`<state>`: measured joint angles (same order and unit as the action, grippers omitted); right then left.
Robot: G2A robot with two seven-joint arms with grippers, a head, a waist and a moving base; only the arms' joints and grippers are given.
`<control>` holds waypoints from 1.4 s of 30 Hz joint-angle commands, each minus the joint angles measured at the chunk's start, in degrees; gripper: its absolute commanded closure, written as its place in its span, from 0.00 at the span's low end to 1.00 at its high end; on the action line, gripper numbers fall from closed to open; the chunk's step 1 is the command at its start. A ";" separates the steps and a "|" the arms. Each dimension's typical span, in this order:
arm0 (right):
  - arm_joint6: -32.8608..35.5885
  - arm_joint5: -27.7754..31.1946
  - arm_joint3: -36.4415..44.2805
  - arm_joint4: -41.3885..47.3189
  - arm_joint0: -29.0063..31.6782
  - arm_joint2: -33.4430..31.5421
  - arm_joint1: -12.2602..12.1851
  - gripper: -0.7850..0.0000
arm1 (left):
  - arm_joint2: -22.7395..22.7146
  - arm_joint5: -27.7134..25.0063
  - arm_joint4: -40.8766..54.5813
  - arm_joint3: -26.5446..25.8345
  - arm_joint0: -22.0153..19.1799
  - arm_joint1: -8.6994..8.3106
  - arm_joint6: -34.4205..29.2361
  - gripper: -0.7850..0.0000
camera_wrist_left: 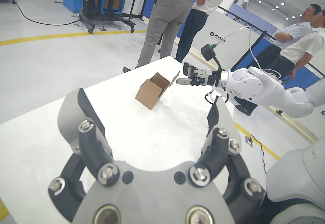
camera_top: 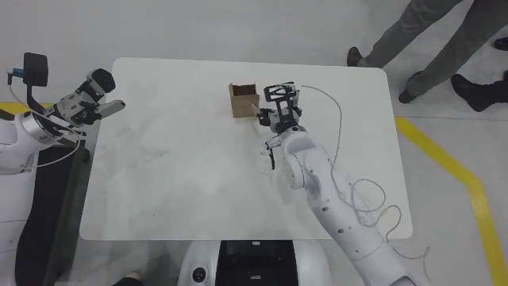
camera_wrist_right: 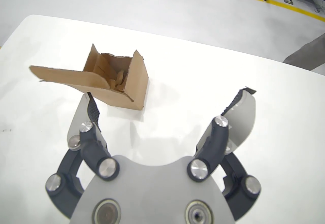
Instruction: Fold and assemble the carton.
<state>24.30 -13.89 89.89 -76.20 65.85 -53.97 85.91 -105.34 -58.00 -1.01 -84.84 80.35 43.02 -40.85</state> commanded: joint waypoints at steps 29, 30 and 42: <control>-1.49 -7.51 -7.72 -2.44 -6.63 4.80 4.06 0.00 | 0.00 0.00 0.00 0.00 0.00 0.00 0.00 0.00; -0.94 -7.96 -7.04 -3.28 -5.98 4.20 3.90 0.00 | 0.00 0.00 0.00 0.00 0.00 0.00 0.00 0.00; 0.79 -4.64 1.67 -5.31 1.96 -1.97 2.32 0.00 | 0.00 0.00 0.00 0.00 0.00 0.00 0.00 0.00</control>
<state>25.52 -19.73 91.27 -82.41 67.54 -55.89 88.23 -105.34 -58.00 -1.01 -84.84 80.35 43.02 -40.85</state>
